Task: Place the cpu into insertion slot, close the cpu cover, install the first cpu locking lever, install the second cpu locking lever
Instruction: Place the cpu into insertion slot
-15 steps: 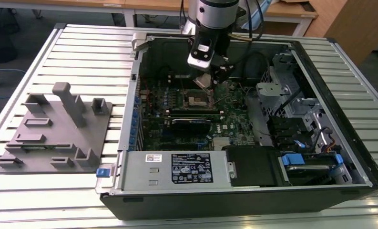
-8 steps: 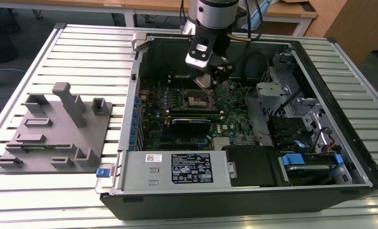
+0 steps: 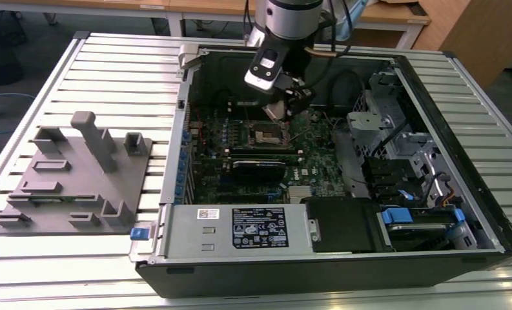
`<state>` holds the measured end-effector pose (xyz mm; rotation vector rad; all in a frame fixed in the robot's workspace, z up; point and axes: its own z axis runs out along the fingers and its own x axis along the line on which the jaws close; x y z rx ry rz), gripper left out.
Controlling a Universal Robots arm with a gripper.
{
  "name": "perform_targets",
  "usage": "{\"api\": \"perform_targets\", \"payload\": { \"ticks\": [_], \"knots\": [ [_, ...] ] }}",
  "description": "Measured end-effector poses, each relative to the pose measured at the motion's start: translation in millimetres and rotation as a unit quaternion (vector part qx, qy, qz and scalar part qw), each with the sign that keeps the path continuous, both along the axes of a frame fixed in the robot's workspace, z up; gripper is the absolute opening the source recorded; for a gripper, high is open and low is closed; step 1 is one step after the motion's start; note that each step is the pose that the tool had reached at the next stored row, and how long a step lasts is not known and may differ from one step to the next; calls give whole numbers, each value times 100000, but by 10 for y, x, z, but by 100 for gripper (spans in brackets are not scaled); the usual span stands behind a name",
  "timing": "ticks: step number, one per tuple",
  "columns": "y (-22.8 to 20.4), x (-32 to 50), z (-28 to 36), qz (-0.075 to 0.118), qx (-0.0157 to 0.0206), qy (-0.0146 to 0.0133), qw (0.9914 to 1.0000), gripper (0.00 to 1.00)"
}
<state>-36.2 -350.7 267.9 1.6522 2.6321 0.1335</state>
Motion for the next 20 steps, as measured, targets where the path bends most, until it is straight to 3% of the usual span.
{"api": "perform_targets", "payload": {
  "ticks": [4, 9, 13, 18, 20],
  "knots": [
    [0, 0, -5, -3436, 3, 0, 99941, 54],
    [0, 0, -10, -7794, -1, 3, 99696, 54],
    [0, 0, -13, -11154, 0, 3, 99376, 54],
    [0, -2, -16, -14945, -4, 4, 98877, 54],
    [0, -9, -16, -15669, -6, 8, 98765, 54]
  ]
}}
